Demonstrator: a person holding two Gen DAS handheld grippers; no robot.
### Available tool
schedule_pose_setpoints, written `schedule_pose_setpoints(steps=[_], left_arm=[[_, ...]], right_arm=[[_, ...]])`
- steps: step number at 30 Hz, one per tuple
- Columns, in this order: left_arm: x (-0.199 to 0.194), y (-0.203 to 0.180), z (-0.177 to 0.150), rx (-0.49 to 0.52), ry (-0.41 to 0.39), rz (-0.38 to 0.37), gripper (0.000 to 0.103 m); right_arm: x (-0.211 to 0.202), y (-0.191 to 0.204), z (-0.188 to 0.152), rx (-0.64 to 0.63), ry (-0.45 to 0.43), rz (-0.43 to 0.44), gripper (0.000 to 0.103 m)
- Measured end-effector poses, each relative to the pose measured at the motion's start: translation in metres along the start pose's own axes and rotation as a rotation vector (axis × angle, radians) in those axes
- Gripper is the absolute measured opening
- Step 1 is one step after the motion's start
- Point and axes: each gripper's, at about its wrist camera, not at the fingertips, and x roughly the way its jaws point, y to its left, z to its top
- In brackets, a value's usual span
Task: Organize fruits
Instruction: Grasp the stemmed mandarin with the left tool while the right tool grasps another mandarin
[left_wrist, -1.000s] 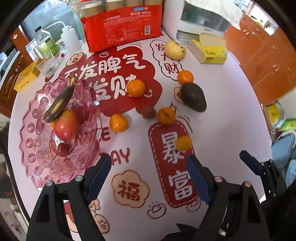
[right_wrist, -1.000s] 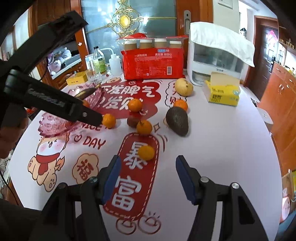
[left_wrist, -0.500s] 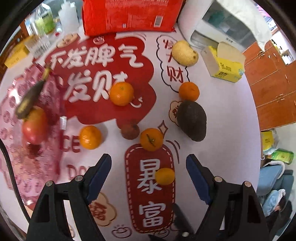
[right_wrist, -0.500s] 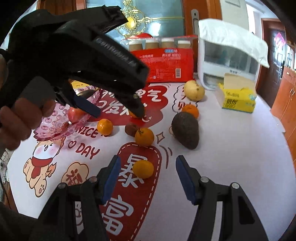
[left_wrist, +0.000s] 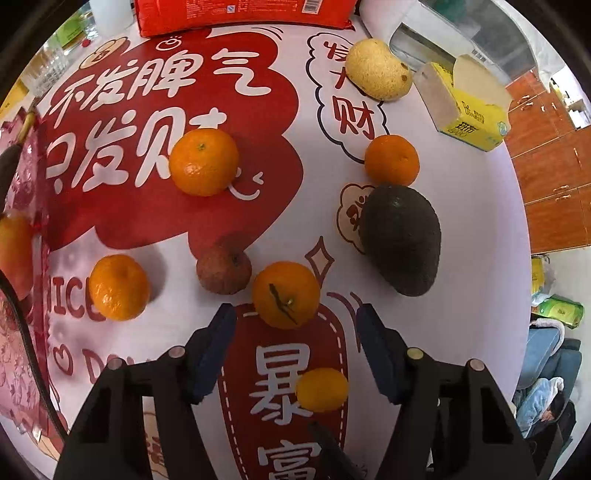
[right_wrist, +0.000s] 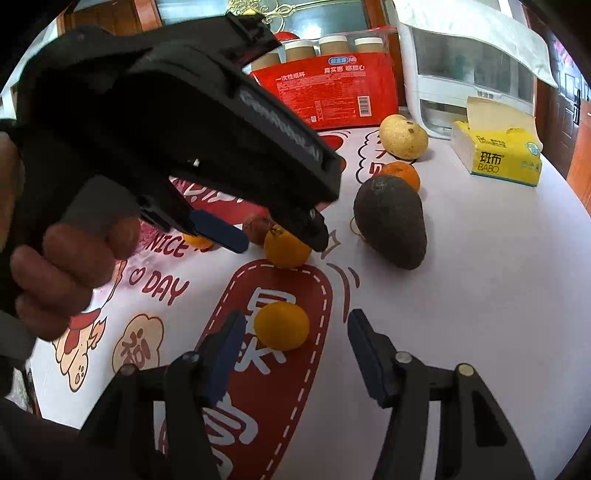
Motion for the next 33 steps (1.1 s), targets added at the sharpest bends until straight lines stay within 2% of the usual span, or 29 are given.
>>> schedule_pose_setpoints(steps=[1,3,5,6,10,12,15,18,33], left_arm=[[0.002,0.000,0.001,-0.002,-0.002,-0.001,0.065],[0.005,0.002,0.004,-0.009,-0.008,-0.005,0.064],[0.007,0.002,0.006,-0.010,-0.007,-0.013,0.061],[0.008,0.001,0.007,-0.009,-0.010,-0.018,0.057],[0.012,-0.001,0.010,-0.001,-0.030,-0.015,0.053],[0.012,-0.001,0.011,0.002,-0.047,-0.011,0.044],[0.012,0.001,0.016,-0.003,-0.045,-0.013,0.037],[0.010,0.005,0.016,-0.007,-0.044,-0.028,0.037],[0.014,0.004,0.010,0.006,-0.032,-0.036,0.036]], right_arm=[[0.001,-0.001,0.000,0.003,-0.002,0.005,0.056],[0.006,-0.001,-0.001,0.005,0.011,0.031,0.045],[0.009,-0.001,-0.001,0.011,0.023,0.045,0.041],[0.009,-0.001,-0.001,0.011,0.022,0.045,0.041],[0.014,-0.002,-0.001,0.013,0.036,0.071,0.040],[0.016,-0.001,-0.002,0.012,0.043,0.081,0.040],[0.017,0.000,-0.002,0.011,0.054,0.092,0.038],[0.018,0.002,-0.002,0.004,0.064,0.105,0.034],[0.014,-0.005,-0.001,0.052,0.121,0.093,0.033]])
